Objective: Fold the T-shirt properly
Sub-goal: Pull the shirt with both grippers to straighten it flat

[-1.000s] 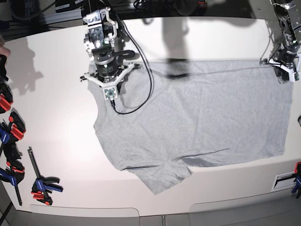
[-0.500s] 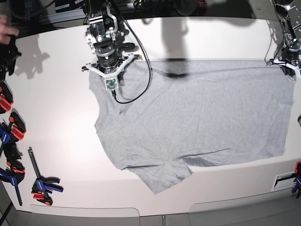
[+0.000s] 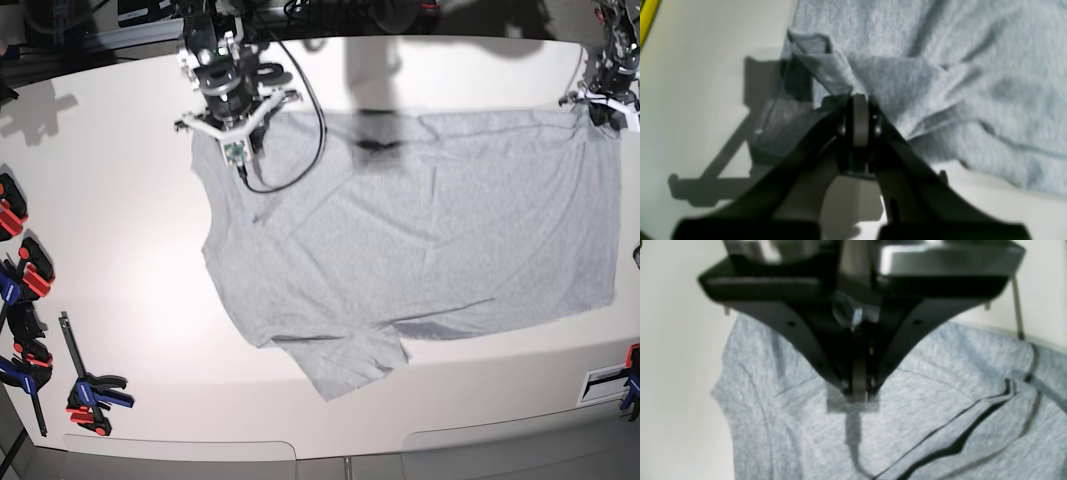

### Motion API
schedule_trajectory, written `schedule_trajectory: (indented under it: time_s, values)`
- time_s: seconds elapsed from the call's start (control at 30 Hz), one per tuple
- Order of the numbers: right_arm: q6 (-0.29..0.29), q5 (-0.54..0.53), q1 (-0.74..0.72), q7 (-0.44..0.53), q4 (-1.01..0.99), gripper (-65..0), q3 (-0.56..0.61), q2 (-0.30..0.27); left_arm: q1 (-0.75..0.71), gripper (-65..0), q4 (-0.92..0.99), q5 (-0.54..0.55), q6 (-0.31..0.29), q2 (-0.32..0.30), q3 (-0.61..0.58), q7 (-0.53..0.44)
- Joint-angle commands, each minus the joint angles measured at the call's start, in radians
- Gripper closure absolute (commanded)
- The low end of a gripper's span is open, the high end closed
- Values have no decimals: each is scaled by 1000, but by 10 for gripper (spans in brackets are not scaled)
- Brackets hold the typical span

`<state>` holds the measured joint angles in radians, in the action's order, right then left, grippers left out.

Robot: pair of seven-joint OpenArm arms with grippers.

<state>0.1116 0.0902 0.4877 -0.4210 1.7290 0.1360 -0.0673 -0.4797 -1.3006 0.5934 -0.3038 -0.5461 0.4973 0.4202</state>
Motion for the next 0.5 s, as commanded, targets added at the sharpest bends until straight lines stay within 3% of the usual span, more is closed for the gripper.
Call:
schedule_trajectory:
  time_s: [0.0, 0.3, 0.47]
  values:
    - [8, 5, 26, -22, 32, 0, 1, -2, -27, 0, -19, -21, -3, -11, 0, 44]
    - [7, 88, 137, -57, 144, 0, -10, -54, -114, 0, -89, -74, -3, -11, 3, 59]
    - [5, 89, 156, -69, 144, 0, -97, -66, -116, 0, -89, -95, -3, 20, 72, 69]
